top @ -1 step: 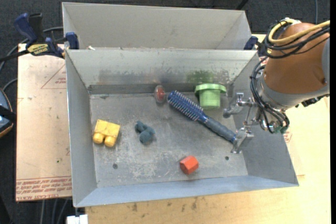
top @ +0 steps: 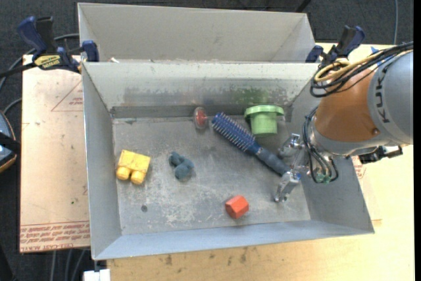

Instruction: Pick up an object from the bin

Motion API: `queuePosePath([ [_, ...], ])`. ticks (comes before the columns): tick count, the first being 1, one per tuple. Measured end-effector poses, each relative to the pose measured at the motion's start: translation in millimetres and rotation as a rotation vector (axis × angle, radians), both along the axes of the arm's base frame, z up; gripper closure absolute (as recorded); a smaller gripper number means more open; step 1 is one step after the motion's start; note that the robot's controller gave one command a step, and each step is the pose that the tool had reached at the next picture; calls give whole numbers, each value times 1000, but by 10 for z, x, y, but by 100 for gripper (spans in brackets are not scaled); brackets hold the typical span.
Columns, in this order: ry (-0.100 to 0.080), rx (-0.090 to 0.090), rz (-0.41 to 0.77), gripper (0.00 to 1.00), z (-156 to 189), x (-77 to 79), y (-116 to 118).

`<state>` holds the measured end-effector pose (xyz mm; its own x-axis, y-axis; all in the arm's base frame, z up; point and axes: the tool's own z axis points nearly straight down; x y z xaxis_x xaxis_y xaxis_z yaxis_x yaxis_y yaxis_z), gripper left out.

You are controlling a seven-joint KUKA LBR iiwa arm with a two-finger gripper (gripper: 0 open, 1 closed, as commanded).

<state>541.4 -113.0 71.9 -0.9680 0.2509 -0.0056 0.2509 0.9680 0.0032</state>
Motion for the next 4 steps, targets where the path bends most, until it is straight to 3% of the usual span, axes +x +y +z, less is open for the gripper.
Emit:
queuePosePath([
  [4,5,-2,6,0,39,38,15],
])
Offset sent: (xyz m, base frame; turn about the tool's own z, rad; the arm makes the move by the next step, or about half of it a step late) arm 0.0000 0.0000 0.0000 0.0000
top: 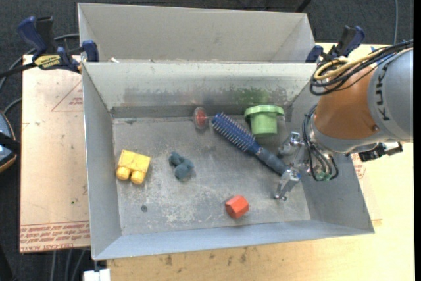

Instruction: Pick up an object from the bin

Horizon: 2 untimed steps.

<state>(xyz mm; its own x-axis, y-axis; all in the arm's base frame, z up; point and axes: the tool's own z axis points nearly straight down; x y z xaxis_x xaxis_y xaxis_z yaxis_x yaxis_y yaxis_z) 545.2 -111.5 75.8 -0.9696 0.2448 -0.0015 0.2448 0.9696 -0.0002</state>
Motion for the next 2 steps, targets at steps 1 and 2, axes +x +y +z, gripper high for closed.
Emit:
queuePosePath([
  [1,-5,-1,0,100,15,15,0],
  [2,-5,0,2,100,587,30,0],
])
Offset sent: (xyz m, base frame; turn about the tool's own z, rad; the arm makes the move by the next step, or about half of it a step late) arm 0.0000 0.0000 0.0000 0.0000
